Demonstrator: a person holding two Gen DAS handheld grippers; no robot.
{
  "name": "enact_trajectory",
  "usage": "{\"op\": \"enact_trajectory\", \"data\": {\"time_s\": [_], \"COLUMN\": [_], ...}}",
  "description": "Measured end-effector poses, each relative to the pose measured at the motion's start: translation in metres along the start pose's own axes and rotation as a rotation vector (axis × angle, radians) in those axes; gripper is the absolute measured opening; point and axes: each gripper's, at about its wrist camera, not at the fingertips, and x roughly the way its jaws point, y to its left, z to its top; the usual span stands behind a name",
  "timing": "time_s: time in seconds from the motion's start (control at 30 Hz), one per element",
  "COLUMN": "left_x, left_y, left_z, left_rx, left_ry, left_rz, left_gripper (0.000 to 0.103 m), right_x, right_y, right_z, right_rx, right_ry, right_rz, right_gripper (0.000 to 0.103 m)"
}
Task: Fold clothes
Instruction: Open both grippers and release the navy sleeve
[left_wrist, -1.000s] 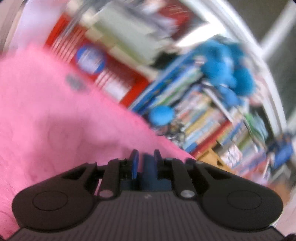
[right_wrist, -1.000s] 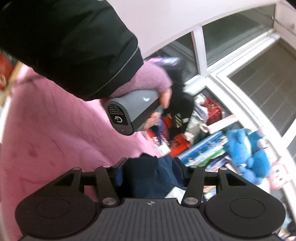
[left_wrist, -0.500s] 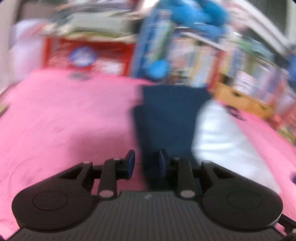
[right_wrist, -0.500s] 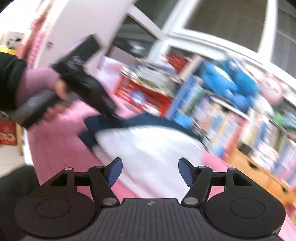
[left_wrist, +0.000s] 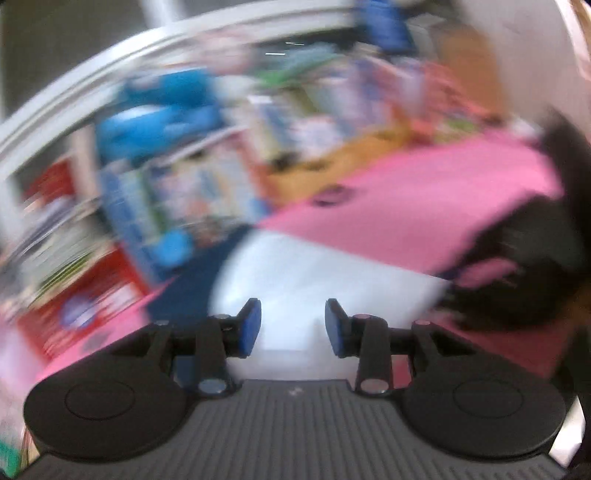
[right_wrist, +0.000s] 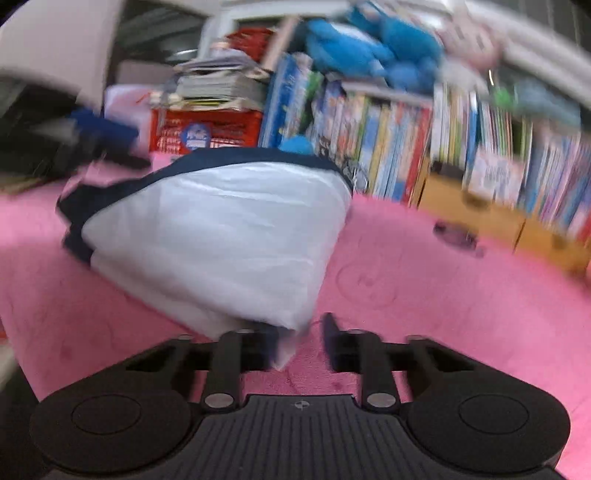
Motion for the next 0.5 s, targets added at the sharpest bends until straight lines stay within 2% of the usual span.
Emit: {"op": "enact_trajectory", "data": {"time_s": [0.07,0.13,0.17,0.3,0.4,0.47,0.5], "left_x": [0.006,0.013,0.016,0.026,0.035,0.035,0.033], "left_y": [-0.018,-0.032,-0.039,-0.055,-0.053,-0.049,-0.042], "left_z": [0.0,-0.002,-0.003,-0.009,-0.015,-0.023,-0.029], "left_rx": [0.085,0.159,0.195,0.319,0.362,0.38,0.366], "left_ry": [0.002,0.003,0.002,-0.02,-0.014,0.009,0.047], "left_rz": [-0.047,-0.078,-0.09,-0.037,0.032,0.068,0.081], "left_gripper": [0.037,0.047,0.05,0.052,0.048,0.036,0.029], "right_x": [0.006,0.01,0.009,0.007,0.006,0.004,0.003], "right_y": [-0.007,-0.012,-0.013,-0.015,-0.016,-0.017,-0.017], "right_z": [0.002,0.005,0.005,0.007,0.006,0.005,0.005], "right_rx": [0.059,0.112,0.11,0.115,0.112,0.11,0.109], "right_ry": [0.017,0.032,0.026,0.017,0.014,0.013,0.013], "right_rz": [0.014,0.027,0.031,0.04,0.041,0.039,0.038], "right_gripper": [0.017,0.017,0.017,0.017,0.017,0.017,0.017]}}
